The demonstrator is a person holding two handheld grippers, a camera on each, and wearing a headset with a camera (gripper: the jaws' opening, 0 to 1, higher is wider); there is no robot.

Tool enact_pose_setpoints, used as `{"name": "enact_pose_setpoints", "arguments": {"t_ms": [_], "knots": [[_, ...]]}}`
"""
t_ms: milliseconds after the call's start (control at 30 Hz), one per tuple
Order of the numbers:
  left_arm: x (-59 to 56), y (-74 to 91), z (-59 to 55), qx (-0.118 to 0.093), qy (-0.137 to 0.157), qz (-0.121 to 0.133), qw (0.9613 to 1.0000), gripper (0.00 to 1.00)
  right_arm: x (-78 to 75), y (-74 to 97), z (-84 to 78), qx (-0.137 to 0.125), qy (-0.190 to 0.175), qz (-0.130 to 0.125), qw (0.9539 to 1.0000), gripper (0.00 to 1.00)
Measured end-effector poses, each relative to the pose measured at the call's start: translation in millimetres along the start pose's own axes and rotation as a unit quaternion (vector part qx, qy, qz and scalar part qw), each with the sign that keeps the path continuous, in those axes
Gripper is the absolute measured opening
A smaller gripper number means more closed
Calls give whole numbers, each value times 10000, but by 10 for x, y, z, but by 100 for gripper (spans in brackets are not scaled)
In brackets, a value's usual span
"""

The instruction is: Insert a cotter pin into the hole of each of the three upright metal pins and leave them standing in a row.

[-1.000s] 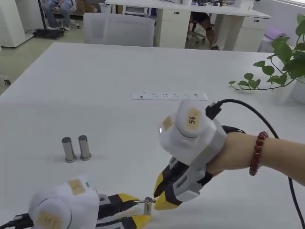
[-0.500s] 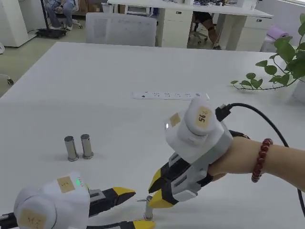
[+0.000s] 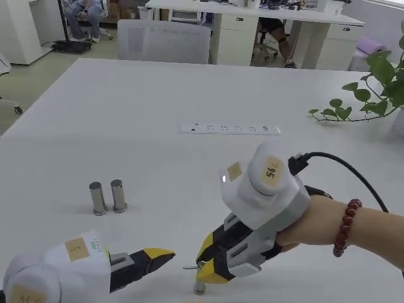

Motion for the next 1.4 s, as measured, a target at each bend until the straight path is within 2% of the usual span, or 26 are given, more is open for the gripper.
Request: {"name": "enact_pose_setpoints", "arguments": {"t_ms": [233, 600, 1133, 1400], "knots": [[-48, 58, 10, -9, 2, 13, 10000, 62, -7, -24, -13, -61, 73, -17, 10000, 12], [-119, 145, 27, 28, -39, 64, 10000, 63, -13, -25, -12, -127, 182, -74, 9997, 11], [-124, 249, 29, 37, -78, 264, 9996, 64, -32, -28, 2, -159, 112, -150, 9997, 10], [-101, 298, 21, -1, -49, 353, 9994, 64, -110, -56, 126, -245, 200, -185, 9993, 10]]}}
Point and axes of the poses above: the centre of the closed fingertips' face, and the gripper's own axes: y roughly backward along the fingers, x roughly to its left, z roughly out of its top, the point moved 3 cm from there along y, roughly backward along the fingers, and after that the axes turned 14 degrees about -z, right-handed, at the moved point
